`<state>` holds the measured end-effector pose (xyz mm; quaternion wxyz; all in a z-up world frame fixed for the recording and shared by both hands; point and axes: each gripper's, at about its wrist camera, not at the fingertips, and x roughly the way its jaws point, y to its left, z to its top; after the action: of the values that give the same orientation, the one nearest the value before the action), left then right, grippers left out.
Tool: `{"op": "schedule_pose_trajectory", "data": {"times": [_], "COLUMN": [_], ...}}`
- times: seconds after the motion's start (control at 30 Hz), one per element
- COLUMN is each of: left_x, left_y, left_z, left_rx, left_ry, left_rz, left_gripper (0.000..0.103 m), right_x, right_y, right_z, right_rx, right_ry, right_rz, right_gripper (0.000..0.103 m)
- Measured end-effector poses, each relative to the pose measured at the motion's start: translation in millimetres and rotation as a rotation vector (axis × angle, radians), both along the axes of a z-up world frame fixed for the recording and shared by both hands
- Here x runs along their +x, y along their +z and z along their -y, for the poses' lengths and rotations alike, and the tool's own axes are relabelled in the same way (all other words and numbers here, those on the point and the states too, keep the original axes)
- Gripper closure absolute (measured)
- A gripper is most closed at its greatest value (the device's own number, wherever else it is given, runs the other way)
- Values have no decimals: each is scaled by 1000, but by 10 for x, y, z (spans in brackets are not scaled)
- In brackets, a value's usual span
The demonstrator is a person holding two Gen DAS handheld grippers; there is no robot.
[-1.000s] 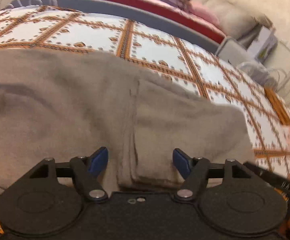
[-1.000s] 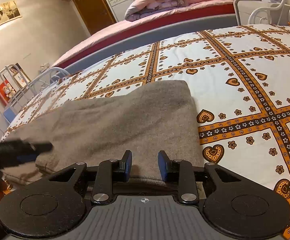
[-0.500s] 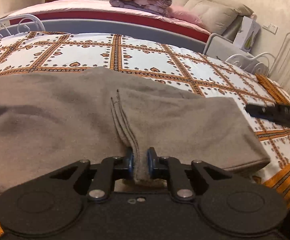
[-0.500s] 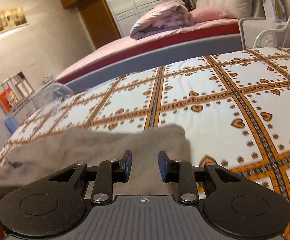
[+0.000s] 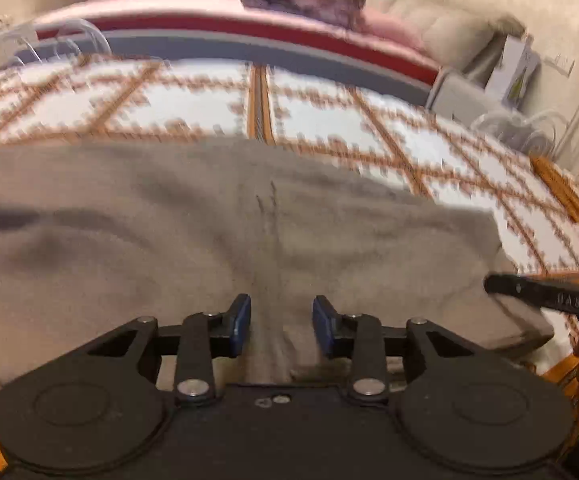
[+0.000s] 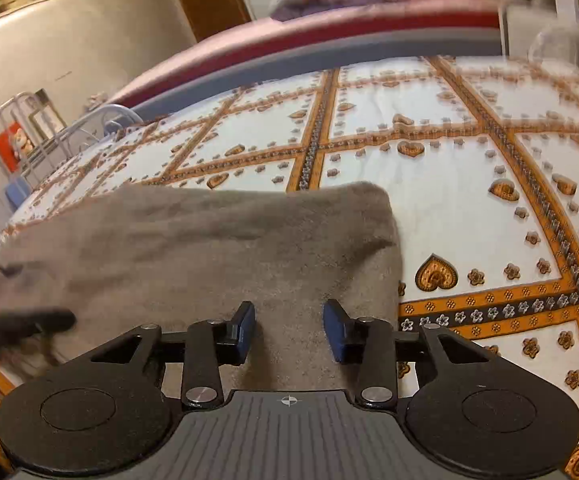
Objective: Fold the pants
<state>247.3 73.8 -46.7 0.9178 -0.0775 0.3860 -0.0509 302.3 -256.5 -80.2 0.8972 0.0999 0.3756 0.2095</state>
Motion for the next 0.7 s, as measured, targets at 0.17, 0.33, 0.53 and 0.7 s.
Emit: {"op": "schedule_pose_trajectory", "data": {"times": [0.17,0.33,0.53,0.7], "left_x": [-369,-647,-764,-704], "left_y": [166,205,175,-34], "left_z": [-670,-1282,-1941,-2522], "left_rx": [18,39,-28,-206], "left_ry": [115,283,455,516], "left_rz": [39,15,-25,-38], "left_gripper": [53,54,53,54], "right_x": [-198,-279,-394,-483], "right_y": [193,184,232,223], "right_z": [-1,-141,-350,-379], "right_rx": [44,40,13,-3], "right_ry": [15,33,70,69], "right_rz": [54,63,112,122], "right_gripper": [63,63,63,53]}}
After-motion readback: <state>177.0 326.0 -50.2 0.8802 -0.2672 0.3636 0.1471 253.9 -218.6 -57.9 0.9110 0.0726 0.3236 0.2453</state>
